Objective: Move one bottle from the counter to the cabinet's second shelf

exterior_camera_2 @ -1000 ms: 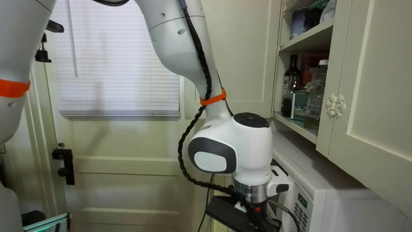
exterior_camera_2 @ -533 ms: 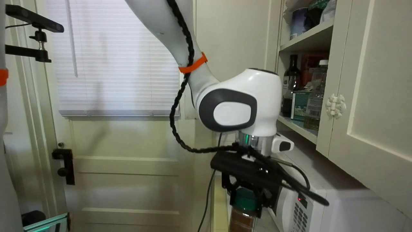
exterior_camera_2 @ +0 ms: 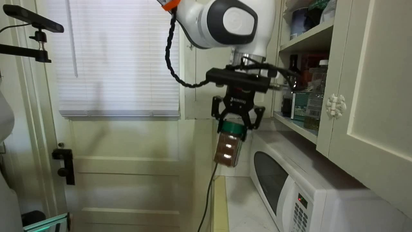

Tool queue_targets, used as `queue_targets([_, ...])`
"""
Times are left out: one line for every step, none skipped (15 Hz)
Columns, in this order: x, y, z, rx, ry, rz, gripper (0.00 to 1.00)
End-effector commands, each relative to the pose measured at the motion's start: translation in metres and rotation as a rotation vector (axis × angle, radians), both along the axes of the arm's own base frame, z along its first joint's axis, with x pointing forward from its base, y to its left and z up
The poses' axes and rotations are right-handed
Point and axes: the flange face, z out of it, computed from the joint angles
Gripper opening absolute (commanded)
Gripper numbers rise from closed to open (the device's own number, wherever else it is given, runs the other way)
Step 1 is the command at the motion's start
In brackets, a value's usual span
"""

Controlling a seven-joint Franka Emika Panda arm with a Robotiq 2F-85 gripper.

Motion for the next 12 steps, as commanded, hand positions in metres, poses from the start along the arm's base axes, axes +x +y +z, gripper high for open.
queue_targets([0.012, 0.012, 0.082, -0.006, -0.055, -0.064, 0.50])
queue_targets([0.015, 0.014, 0.101, -0.001, -0.073, -0.076, 0.50])
queue_targets([0.017, 0.016, 0.123, -0.001, -0.103, -0.103, 0.50])
queue_targets([0.020, 0.017, 0.141, -0.006, -0.131, -0.130, 0.50])
queue_targets([0.022, 0.015, 0.158, -0.010, -0.156, -0.161, 0.50])
queue_targets([0.024, 0.012, 0.170, -0.013, -0.172, -0.181, 0.50])
queue_targets([0.024, 0.006, 0.169, -0.021, -0.173, -0.184, 0.50])
queue_targets([0.025, 0.014, 0.157, -0.001, -0.183, -0.152, 0.50])
queue_targets([0.026, 0.013, 0.162, -0.001, -0.193, -0.155, 0.75])
queue_targets([0.026, 0.013, 0.161, -0.001, -0.190, -0.155, 0.75])
queue_targets([0.027, 0.013, 0.158, -0.002, -0.183, -0.154, 0.75])
queue_targets([0.028, 0.014, 0.155, -0.002, -0.178, -0.153, 0.75])
